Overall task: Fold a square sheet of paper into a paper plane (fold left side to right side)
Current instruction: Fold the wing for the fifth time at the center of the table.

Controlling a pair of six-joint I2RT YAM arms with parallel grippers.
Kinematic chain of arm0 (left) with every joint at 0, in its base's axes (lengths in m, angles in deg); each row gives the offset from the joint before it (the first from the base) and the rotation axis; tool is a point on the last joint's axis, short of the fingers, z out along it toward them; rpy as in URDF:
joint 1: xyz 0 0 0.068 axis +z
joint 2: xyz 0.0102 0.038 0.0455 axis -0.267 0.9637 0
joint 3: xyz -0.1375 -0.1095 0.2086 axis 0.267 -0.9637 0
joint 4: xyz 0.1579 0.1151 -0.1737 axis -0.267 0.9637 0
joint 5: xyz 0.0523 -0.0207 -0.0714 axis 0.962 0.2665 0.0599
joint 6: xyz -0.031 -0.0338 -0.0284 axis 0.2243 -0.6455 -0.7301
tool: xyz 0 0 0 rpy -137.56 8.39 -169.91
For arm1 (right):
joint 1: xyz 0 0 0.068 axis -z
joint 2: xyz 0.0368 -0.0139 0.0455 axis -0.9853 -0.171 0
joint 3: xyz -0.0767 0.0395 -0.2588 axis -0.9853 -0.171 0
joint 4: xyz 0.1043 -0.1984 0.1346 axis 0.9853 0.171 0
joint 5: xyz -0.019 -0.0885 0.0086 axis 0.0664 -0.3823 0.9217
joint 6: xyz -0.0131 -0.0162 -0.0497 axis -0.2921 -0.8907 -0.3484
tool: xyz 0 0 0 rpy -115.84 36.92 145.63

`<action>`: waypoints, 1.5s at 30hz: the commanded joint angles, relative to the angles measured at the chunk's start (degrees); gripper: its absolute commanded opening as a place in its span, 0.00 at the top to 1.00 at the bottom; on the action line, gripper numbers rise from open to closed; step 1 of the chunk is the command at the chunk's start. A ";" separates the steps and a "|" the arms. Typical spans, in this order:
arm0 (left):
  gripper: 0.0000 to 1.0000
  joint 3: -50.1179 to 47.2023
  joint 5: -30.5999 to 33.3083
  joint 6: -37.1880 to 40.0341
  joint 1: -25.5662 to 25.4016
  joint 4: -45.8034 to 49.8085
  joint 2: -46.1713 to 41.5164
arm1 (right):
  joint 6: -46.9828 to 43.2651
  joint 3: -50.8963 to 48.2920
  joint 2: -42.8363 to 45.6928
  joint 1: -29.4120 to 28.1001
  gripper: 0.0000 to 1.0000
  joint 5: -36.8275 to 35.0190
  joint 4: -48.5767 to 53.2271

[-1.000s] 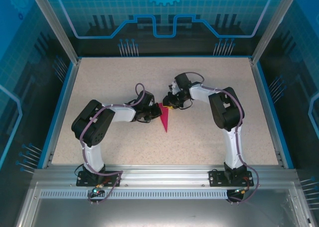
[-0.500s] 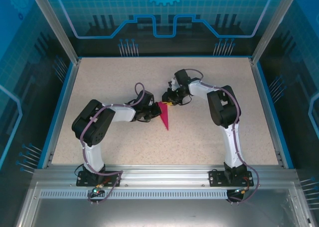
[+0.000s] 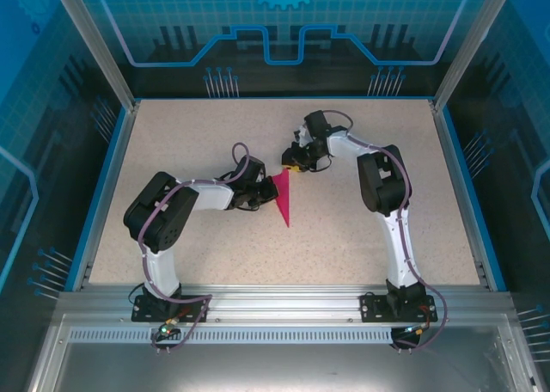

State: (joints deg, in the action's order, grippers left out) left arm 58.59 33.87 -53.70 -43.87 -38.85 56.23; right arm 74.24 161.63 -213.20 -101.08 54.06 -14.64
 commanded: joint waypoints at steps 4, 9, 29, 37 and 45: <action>1.00 -3.33 4.29 1.39 1.14 11.53 2.90 | -2.47 -12.07 14.54 2.69 0.70 -0.66 -4.91; 1.00 -3.42 4.55 1.46 1.20 11.67 2.48 | -0.53 -29.69 27.31 0.05 0.74 3.42 -10.14; 1.00 -2.73 4.90 2.33 1.21 13.10 1.17 | 7.25 -42.18 23.60 -11.88 0.76 0.34 -17.16; 0.95 -0.21 3.62 4.44 2.00 16.14 -3.25 | 5.62 -42.98 22.26 -12.49 0.79 -4.30 -8.68; 0.80 -0.88 2.85 6.31 2.04 18.95 -13.78 | 4.71 -42.93 22.35 -12.40 0.84 -6.49 -6.93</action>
State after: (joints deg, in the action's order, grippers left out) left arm 58.83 35.95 -49.13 -42.53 -23.50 46.87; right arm 79.81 119.88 -188.50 -112.69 52.24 -30.04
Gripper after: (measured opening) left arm 0.194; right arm 0.159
